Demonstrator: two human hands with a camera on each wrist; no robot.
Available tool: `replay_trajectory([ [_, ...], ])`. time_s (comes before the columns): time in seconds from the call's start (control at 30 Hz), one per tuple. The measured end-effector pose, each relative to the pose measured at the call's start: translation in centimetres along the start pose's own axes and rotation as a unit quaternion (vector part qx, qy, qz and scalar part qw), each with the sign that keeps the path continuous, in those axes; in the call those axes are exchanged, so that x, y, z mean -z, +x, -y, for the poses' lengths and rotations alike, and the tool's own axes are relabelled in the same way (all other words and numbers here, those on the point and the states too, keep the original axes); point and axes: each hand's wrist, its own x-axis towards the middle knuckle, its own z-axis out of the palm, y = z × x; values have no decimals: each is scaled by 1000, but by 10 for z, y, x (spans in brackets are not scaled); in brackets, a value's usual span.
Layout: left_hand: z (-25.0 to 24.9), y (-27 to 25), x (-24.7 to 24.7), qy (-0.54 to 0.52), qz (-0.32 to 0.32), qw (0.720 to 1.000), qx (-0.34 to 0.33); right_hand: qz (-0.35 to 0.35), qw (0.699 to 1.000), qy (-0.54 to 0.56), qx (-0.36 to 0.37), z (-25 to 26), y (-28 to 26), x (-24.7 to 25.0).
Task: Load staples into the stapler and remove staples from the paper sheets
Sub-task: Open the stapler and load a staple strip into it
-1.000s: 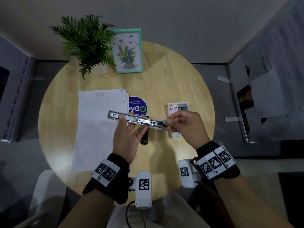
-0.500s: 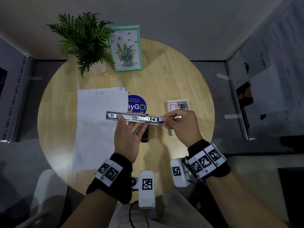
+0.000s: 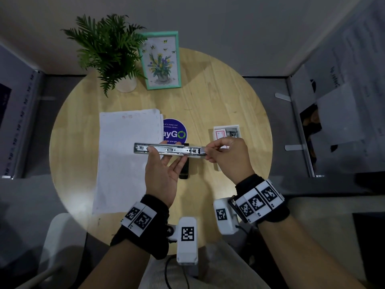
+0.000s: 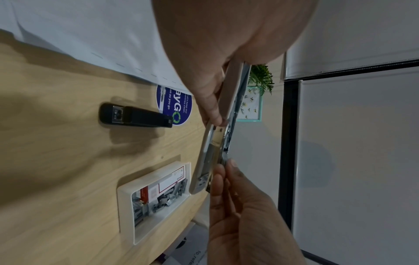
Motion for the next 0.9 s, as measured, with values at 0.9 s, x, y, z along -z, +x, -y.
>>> replay_trajectory([
  [0.9,-10,8,13,-23,66,997,-17,174,908,315,-213,-16,6,21],
])
